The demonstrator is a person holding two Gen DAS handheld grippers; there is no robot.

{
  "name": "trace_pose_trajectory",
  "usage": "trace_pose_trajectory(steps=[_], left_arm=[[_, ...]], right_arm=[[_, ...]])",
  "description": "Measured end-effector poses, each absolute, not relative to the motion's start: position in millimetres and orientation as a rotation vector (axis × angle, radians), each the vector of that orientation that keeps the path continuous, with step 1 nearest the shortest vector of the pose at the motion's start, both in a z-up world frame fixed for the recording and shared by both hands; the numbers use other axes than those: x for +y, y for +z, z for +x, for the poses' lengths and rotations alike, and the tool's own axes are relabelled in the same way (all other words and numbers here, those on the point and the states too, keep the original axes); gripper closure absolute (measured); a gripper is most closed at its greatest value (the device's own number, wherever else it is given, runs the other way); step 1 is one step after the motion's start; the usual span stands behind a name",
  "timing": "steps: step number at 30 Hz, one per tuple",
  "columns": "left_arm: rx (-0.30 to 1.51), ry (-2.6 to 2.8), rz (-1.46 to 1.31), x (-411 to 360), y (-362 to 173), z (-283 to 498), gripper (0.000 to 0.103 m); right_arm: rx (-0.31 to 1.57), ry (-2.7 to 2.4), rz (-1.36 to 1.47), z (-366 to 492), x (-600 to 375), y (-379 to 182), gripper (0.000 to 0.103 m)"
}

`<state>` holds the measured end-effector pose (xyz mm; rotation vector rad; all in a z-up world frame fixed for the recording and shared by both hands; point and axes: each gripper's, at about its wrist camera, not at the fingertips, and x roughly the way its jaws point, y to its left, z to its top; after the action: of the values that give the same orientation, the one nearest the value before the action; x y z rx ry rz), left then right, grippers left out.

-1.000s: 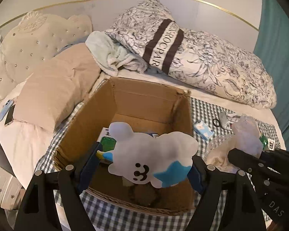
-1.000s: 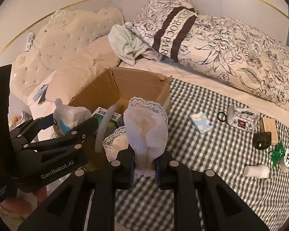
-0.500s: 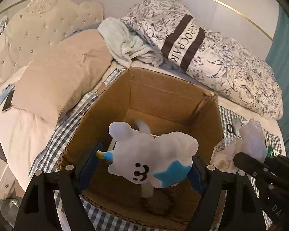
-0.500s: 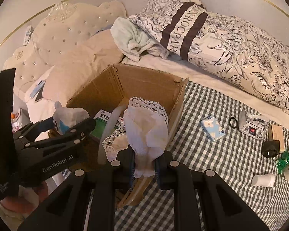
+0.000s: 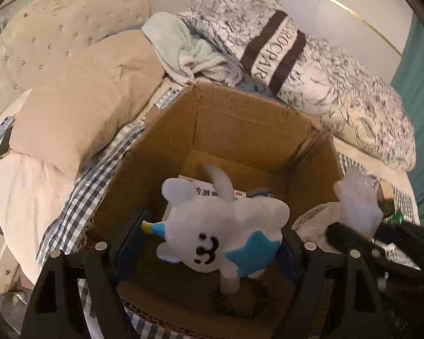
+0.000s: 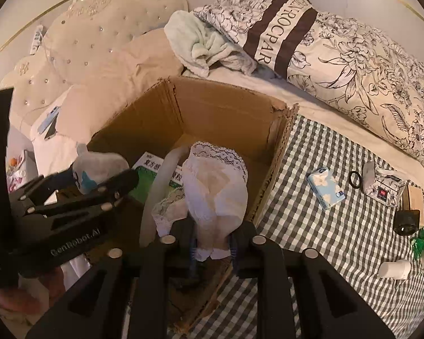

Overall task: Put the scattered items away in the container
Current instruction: 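Open both tools to drop the plush toy and lace cloth into the box, then move both tools back over the items on the gingham sheet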

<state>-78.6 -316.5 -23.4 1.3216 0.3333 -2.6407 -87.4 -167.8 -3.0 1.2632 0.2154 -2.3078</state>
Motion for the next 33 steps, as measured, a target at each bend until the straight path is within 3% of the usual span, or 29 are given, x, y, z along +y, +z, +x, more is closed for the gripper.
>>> trace_pose_trajectory(steps=[1,2,19,33], left_arm=[[0.322,-2.635,1.316,-316.2,-23.2,-78.5,0.014],[0.317,-2.633,1.311,-316.2,-23.0,-78.4,0.010],[0.325,-2.648,1.304,-289.4,-9.6,-71.5,0.005],[0.261,-2.724,1.298,-194.1,4.3,-67.2,0.001]], right_arm=[[0.197,-2.311,1.258,-87.5,-167.2,-2.5,0.050],[0.187,-2.326,1.254,-87.6,-165.8,-1.6,0.049],[0.136,-2.364,1.262,-81.8,-137.1,8.4,0.049],[-0.011,-2.461,1.277,-72.1,-33.8,18.5,0.046]])
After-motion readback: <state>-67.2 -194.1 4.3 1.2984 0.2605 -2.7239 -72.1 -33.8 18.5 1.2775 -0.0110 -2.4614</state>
